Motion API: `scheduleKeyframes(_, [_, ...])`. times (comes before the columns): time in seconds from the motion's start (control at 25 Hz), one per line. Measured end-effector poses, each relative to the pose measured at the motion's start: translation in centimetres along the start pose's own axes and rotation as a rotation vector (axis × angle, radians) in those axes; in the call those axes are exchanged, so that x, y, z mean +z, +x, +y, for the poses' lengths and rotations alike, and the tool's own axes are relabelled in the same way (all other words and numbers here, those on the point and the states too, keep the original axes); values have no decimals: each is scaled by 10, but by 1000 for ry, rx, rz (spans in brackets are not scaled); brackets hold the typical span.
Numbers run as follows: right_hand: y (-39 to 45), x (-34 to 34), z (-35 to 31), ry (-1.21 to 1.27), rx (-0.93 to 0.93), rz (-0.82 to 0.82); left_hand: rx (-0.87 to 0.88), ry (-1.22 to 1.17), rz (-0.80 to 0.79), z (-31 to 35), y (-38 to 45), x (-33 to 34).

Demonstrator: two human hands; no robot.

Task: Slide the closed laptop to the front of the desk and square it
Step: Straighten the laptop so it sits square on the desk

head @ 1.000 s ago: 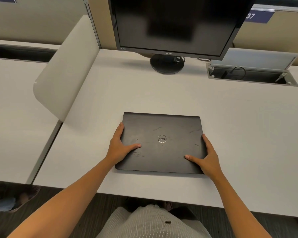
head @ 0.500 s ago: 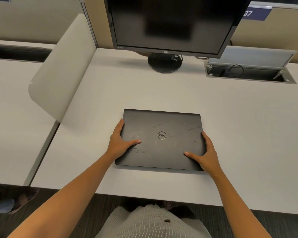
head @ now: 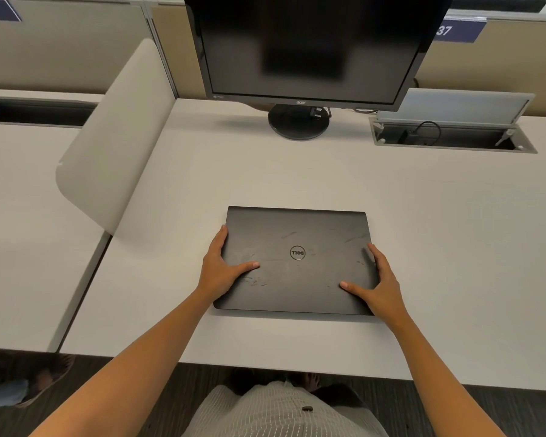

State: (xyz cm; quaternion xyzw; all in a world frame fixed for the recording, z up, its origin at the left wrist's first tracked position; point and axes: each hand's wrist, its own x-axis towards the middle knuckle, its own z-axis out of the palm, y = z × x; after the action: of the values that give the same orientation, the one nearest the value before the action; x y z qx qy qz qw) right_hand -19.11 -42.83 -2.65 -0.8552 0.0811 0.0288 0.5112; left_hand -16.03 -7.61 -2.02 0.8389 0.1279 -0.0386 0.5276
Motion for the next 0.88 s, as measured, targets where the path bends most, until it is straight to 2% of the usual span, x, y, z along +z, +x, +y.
scheduleKeyframes(0.88, [-1,-5,2,27,27,-33,-7,-13,12,-3,-4,1])
